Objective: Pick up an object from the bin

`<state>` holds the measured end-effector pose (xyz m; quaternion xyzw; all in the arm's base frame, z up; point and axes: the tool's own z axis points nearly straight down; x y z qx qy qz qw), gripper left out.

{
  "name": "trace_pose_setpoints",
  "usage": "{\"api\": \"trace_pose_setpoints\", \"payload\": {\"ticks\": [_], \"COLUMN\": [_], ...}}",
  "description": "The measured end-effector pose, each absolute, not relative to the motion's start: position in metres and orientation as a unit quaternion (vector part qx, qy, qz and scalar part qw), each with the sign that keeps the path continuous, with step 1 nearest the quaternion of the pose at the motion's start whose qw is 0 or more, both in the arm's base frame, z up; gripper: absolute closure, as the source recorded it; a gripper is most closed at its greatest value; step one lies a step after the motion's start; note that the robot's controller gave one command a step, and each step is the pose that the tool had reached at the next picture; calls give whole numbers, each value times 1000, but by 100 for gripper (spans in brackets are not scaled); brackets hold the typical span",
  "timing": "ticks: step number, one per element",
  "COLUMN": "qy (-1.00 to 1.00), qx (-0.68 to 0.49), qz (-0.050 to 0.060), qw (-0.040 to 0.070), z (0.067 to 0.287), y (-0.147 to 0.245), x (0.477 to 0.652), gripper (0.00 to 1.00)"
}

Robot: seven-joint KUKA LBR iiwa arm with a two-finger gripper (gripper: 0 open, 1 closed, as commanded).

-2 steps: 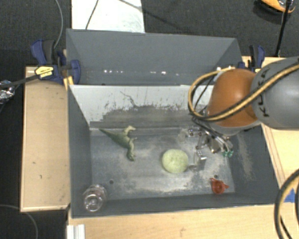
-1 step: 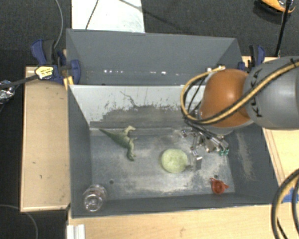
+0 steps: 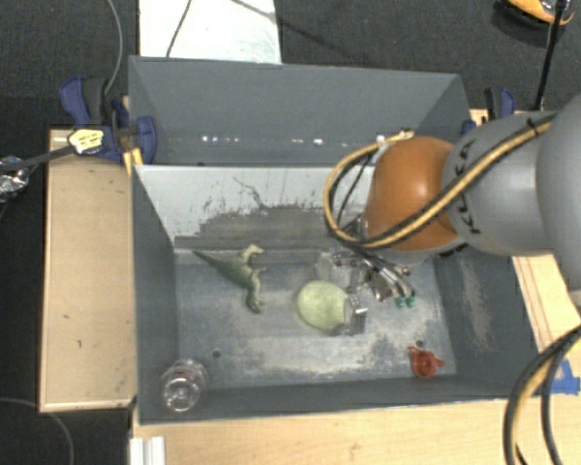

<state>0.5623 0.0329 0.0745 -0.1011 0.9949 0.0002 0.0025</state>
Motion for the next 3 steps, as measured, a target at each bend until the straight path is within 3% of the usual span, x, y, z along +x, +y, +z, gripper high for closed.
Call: {"api": "trace_pose_setpoints", "payload": {"ticks": [1,3], "qy": [987,987], "qx": [-158,-163], "qz": [-1,-1], "qw": [4,4], "z": [70,70], "y": [51,55], "x": [548,547], "gripper": [100,100]}}
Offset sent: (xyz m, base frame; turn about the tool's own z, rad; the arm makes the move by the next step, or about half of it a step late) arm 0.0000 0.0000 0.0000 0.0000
